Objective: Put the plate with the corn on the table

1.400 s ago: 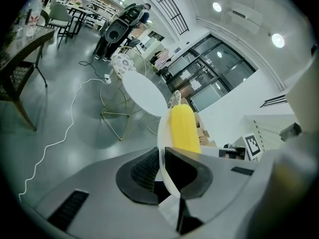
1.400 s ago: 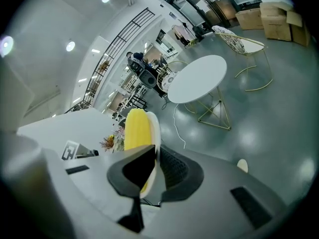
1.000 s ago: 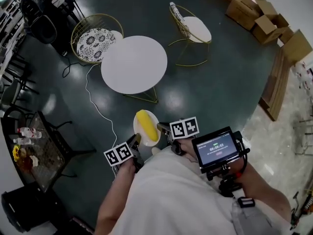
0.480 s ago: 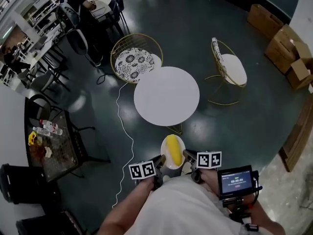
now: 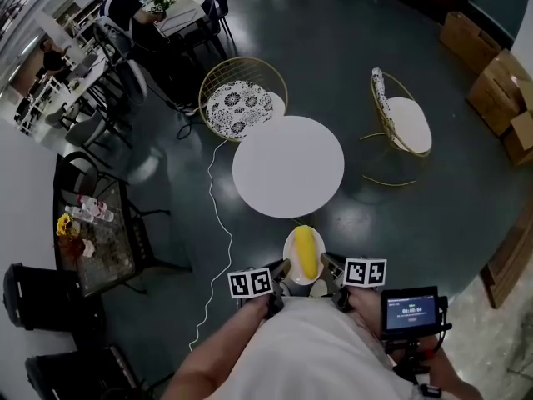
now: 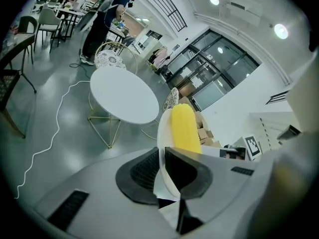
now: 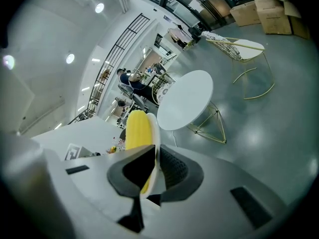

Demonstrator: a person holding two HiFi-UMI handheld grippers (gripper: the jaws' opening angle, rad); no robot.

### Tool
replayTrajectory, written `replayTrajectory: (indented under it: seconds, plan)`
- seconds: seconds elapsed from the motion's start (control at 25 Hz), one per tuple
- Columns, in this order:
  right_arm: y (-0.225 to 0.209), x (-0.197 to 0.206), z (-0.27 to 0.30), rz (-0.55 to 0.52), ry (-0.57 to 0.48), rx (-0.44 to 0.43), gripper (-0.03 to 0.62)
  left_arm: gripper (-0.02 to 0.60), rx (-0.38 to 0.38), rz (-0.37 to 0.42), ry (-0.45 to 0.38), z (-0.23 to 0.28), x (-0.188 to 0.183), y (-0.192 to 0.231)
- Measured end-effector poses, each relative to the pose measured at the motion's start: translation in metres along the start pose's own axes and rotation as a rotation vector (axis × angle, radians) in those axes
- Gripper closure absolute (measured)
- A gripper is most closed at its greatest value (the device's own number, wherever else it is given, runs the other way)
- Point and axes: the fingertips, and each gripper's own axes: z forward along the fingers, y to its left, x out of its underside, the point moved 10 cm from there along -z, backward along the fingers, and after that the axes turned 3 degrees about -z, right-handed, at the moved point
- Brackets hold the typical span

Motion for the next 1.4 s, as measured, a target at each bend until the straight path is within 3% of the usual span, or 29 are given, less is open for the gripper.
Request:
replayTrajectory:
  seconds: [0.28,0.72,1.4]
  plan:
    - [-0.009,-0.008,-0.006,0.03,-0.025,-0.001,0.556,0.54,-0.002,0.003,0.017,0.013,-0.006,-0.007]
    - [-0.032,-0.023,-0.013,0.092,-0.091,0.073,0.556,0.54,0.049,0.065,0.111,0.057,-0.035,-0.013]
    - [-0.031,-0.107,0.035,0.089,-0.121,0.14,0.556,0.54,0.117,0.083,0.143,0.097,-0.131,0.001]
